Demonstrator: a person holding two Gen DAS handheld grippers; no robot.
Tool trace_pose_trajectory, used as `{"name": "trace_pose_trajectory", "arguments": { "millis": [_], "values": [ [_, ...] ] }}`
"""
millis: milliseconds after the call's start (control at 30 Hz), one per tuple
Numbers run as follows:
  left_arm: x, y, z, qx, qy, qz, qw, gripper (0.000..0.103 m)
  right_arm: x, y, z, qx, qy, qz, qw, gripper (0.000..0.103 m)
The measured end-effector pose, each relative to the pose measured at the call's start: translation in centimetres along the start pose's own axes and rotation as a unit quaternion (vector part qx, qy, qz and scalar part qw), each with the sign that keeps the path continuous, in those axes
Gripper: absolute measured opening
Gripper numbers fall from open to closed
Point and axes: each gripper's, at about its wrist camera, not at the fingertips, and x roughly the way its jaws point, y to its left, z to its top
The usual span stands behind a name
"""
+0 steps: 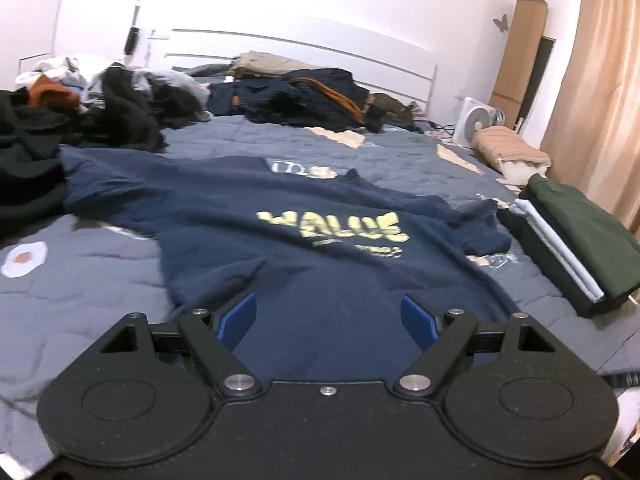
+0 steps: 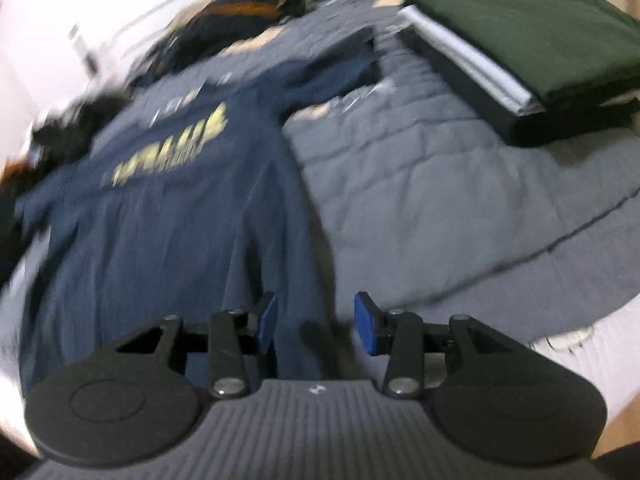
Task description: Fold clothes
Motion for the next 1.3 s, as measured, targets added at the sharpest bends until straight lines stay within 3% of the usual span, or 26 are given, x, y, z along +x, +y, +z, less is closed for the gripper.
{"name": "trace_pose_trajectory", "arguments": {
  "millis": [100,233,500,733,967,1167,1300],
  "values": [
    [-1.1,0.5,-0.3,0.002,0.001,-0.001,1.0000,0.078,-1.0,1.0,-1.8,-0.056,0.019,0.006,0.998,0.041],
    [-2.0,-0.5,-1.2,0.006,0.013,-0.031,0.9994,0.078,-2.3,2.1,-3.4,-0.108,0.018,0.026,0.994,0.041],
    [-2.7,-3.8,-3.7,0.087,0.030,-0.069,0.9934,0.083,-1.7,3.8,-5.8,-0.199,0.027,0.021,0.979,0.041],
    [-2.2,-3.9,-4.3,0.092,0.045,-0.062,0.9928,0.083,-0.5,4.2,-6.4,-0.231,0.038,0.004,0.972,0.041],
    [-2.1,-4.2,-4.8,0.100,0.058,-0.063,0.9912,0.083,-0.8,5.0,-7.0,-0.259,0.045,0.017,0.965,0.041],
    [-1.9,-5.4,-5.6,0.127,0.067,-0.076,0.9867,0.083,-0.5,4.8,-6.8,-0.271,0.027,-0.031,0.962,0.041],
    [-1.9,-5.7,-5.9,0.133,0.069,-0.079,0.9856,0.083,0.6,4.9,-6.8,-0.288,0.028,-0.036,0.957,0.041]
  ]
}}
